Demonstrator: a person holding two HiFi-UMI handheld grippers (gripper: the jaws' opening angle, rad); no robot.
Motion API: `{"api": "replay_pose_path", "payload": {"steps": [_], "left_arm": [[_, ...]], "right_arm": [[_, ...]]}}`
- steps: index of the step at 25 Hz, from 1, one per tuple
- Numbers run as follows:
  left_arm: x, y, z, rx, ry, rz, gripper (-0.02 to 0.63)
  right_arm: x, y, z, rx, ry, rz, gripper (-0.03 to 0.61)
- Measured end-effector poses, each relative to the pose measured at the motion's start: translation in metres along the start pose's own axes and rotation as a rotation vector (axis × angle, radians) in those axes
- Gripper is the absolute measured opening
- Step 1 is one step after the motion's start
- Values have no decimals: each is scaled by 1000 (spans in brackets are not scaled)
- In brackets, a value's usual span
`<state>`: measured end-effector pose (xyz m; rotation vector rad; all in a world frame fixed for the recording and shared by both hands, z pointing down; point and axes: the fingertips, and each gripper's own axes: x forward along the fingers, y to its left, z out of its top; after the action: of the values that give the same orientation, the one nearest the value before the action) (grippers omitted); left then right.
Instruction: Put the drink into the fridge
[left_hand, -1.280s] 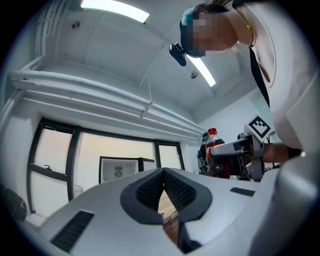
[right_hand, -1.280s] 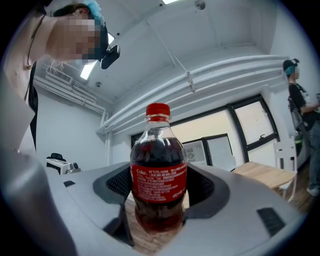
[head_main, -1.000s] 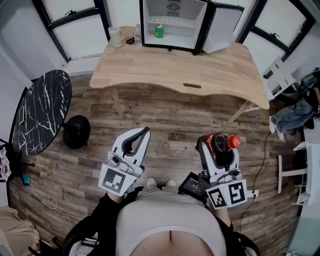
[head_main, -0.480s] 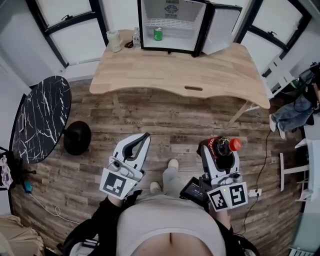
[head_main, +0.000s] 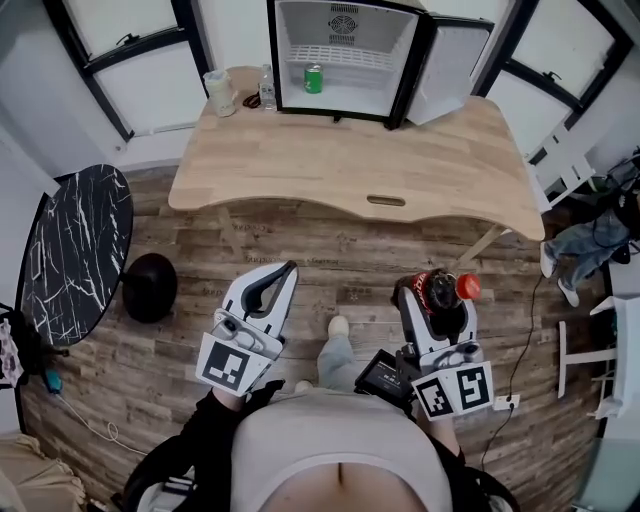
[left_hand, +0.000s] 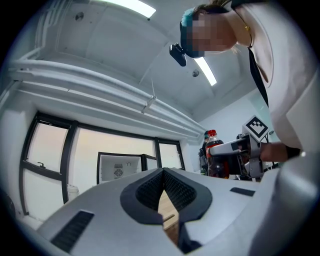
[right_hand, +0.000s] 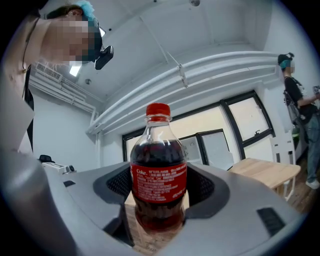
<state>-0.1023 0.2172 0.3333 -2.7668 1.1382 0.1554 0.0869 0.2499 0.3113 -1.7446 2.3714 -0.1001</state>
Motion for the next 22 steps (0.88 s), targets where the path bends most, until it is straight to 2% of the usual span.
{"api": "replay_pose_path", "payload": {"steps": [5, 13, 17, 22], "left_arm": [[55, 32, -4, 26, -27, 29, 5], [134, 69, -11, 27, -23, 80, 5], [159, 84, -13, 39, -52, 115, 5], [177, 95, -23, 25, -22, 124, 5]], "right_arm": [[55, -35, 1, -2, 7, 22, 319], [136, -88, 13, -6, 4, 80, 319], [166, -106, 14, -6, 13, 111, 319], [186, -115, 12, -2, 18, 135, 319]]}}
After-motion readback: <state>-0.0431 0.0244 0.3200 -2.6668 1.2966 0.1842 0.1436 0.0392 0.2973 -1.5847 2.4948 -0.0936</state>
